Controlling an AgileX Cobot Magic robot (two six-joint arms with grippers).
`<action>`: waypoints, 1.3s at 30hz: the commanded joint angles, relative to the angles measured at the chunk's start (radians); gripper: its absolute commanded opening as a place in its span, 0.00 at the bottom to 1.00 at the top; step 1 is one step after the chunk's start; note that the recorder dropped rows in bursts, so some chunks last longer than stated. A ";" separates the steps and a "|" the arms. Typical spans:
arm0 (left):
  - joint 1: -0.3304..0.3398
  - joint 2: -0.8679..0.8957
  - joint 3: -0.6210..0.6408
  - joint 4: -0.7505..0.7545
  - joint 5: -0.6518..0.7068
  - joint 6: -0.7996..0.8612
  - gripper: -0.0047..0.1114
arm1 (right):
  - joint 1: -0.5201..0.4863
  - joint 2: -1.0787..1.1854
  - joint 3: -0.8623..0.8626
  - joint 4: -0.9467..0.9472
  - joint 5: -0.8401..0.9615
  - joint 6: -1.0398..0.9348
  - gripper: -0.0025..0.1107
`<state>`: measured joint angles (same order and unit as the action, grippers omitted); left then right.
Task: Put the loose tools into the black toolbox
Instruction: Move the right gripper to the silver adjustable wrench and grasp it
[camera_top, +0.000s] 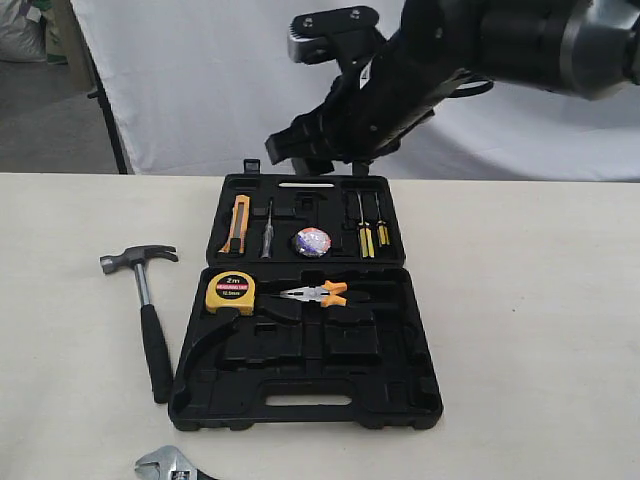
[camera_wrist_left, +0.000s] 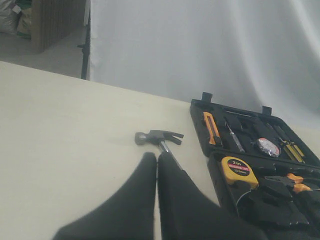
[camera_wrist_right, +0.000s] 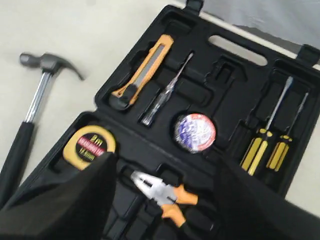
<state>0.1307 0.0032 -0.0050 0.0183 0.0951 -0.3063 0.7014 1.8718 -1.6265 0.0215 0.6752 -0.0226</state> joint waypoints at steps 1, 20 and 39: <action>0.025 -0.003 -0.003 0.004 -0.007 -0.005 0.05 | 0.106 -0.022 -0.001 -0.004 0.144 -0.111 0.52; 0.025 -0.003 -0.003 0.004 -0.007 -0.005 0.05 | 0.448 0.007 0.281 0.039 0.067 -0.236 0.52; 0.025 -0.003 -0.003 0.004 -0.007 -0.005 0.05 | 0.478 0.195 0.279 0.112 -0.076 -0.174 0.52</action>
<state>0.1307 0.0032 -0.0050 0.0183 0.0951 -0.3063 1.1786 2.0679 -1.3468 0.1211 0.6116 -0.2011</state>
